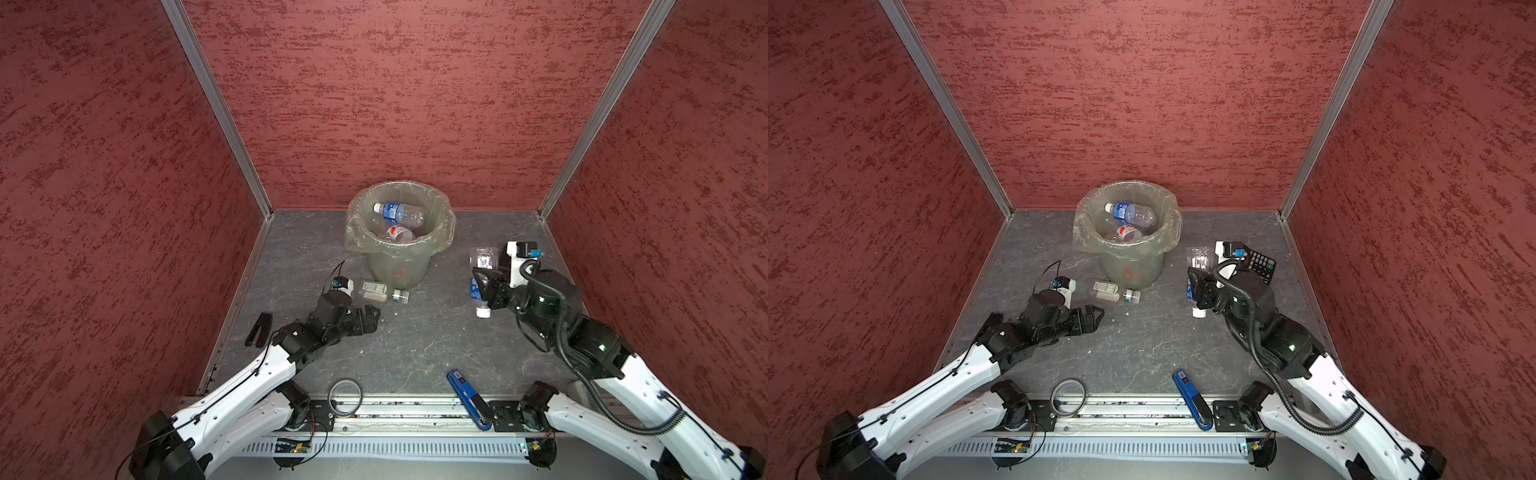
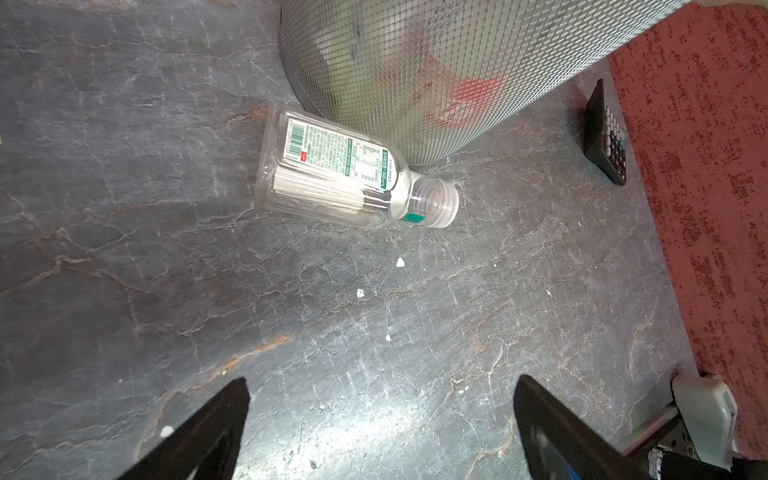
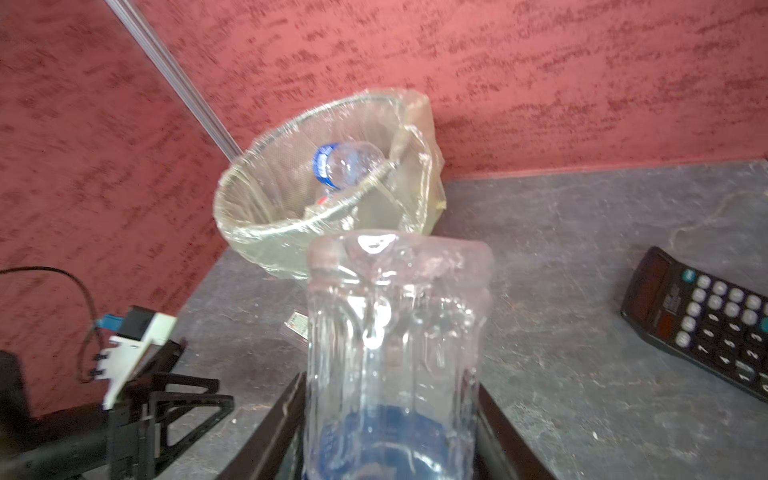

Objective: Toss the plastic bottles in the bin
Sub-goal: 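Lift the blue-labelled bottle with the right gripper up over the bin, then open the right gripper to drop the blue-labelled bottle into the bin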

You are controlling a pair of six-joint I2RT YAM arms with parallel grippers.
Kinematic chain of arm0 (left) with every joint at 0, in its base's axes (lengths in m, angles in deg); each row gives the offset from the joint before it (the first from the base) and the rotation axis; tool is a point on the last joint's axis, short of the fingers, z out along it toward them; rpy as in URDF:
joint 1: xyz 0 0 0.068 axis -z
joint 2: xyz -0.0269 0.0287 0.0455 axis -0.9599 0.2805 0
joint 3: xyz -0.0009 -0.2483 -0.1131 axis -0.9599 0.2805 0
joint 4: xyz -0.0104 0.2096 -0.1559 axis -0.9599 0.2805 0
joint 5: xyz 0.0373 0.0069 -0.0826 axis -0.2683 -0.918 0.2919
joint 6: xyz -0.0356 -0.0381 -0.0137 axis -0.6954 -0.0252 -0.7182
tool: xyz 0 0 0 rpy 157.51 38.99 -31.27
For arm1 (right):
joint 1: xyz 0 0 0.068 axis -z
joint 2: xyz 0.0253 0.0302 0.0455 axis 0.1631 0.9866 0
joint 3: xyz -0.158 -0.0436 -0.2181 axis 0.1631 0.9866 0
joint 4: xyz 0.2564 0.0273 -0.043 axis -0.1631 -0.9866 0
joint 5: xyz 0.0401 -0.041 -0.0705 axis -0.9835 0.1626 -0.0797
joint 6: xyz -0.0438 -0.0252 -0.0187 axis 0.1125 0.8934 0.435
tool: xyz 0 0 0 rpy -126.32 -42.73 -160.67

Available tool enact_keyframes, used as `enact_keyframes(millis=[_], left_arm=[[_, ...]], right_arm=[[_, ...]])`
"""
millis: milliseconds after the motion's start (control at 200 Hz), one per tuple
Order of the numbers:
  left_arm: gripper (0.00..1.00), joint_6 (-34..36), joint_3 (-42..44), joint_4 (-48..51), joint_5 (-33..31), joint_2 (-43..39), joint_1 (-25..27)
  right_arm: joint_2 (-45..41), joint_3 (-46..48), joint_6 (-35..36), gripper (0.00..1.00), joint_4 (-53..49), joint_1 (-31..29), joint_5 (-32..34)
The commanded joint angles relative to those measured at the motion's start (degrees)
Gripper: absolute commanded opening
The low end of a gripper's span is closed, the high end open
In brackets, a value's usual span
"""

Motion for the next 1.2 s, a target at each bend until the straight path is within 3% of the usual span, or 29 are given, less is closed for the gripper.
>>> enact_keyframes(millis=[0,260,506,606,681,741,817,907,967,1052,1192], left_arm=[[1.0,-0.48,-0.27,-1.01,0.08,0.11,0.31],[1.0,-0.49,-0.5,0.02,-0.09,0.33,0.33],[0.99,-0.3,-0.91,-0.38,-0.17,1.07,0.33],[0.99,-0.39,-0.77,-0.63,-0.08,0.87,0.3],[1.0,-0.47,-0.56,-0.73,-0.04,0.48,0.31],[1.0,-0.65,-0.3,-0.78,0.0,0.14,0.32],[1.0,-0.81,-0.34,-0.68,0.11,-0.41,0.28],[1.0,-1.07,-0.44,0.33,0.02,-1.61,0.29],[1.0,-1.23,-0.05,1.01,-0.47,-3.07,0.45],[1.0,-1.31,0.93,1.38,-0.77,-4.36,0.29],[0.99,-1.48,1.36,0.69,-0.73,-2.97,0.33]], right_arm=[[-2.6,-1.67,1.44,0.44,2.55,-2.04,0.9],[-3.17,-5.57,2.18,0.45,5.45,-3.7,-0.04],[11.38,-18.21,5.64,0.47,6.81,-3.64,1.25],[24.45,-30.41,9.2,0.5,6.52,-2.84,2.75],[36.09,-41.08,9.21,0.52,6.19,1.04,-1.54],[47.03,-52.1,7.44,0.66,4.14,4.52,-4.74],[60.32,-69.16,6.74,0.82,-3.07,5.87,-3.93],[70.83,-87.31,7.05,0.89,-12.07,6.22,-0.32],[72.98,-95.12,7.47,0.9,-15.63,6.22,1.03],[69.36,-92.91,8.63,0.91,-13.47,6.24,2.18],[59.09,-77.85,9.37,0.92,-5.75,6.22,1.55]])
